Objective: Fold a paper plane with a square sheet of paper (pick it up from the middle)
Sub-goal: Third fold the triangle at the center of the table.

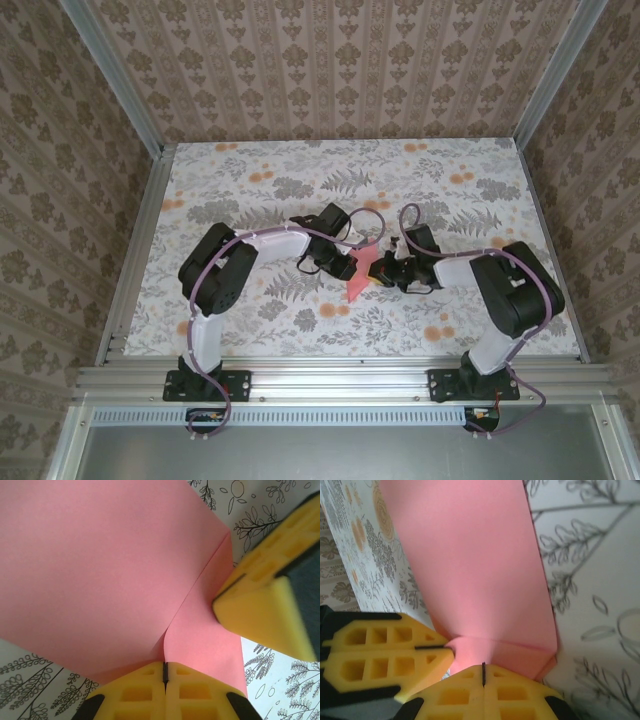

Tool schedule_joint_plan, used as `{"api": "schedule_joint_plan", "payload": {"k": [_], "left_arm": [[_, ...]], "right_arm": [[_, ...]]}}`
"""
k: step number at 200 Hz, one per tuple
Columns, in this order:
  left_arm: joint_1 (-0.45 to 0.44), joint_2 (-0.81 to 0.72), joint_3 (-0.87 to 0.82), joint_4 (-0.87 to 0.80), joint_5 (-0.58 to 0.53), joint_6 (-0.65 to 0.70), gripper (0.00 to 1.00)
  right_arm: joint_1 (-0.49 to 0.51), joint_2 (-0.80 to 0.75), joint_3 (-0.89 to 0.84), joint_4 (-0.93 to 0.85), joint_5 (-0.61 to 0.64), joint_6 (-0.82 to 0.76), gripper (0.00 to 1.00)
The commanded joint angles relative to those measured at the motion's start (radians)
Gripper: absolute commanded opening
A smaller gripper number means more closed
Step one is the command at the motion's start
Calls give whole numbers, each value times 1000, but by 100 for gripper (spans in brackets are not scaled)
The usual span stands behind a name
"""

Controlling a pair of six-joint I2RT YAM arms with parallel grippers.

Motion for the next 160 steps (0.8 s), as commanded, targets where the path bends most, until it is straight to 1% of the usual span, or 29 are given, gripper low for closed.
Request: {"api": "schedule_joint_plan", "payload": {"k": [1,53,67,98,121,137,160], "left_arm": [[-7,22,-12,-54,-39,11,4],[-7,22,-12,-49,-36,7,4],[-7,21,-12,-50,-36,8,4],[-7,23,-14,-49,-34,8,4],[-7,24,-15,-48,-38,7,4],[-7,22,-17,-50,-43,7,4],[-7,20,-18,-53,-51,7,4]], "right_arm": [[6,-62,-24,-73,26,-22,4],[49,-51,-15,-35,20,7,4],[61,-39,-8,-38,35,7,4],[64,24,-14,-58,75,-23,4],[63,56,-20,-27,61,-17,4],[63,33,-22,-30,59,-13,4],[63,-37,-22,-69,61,-20,5]]}}
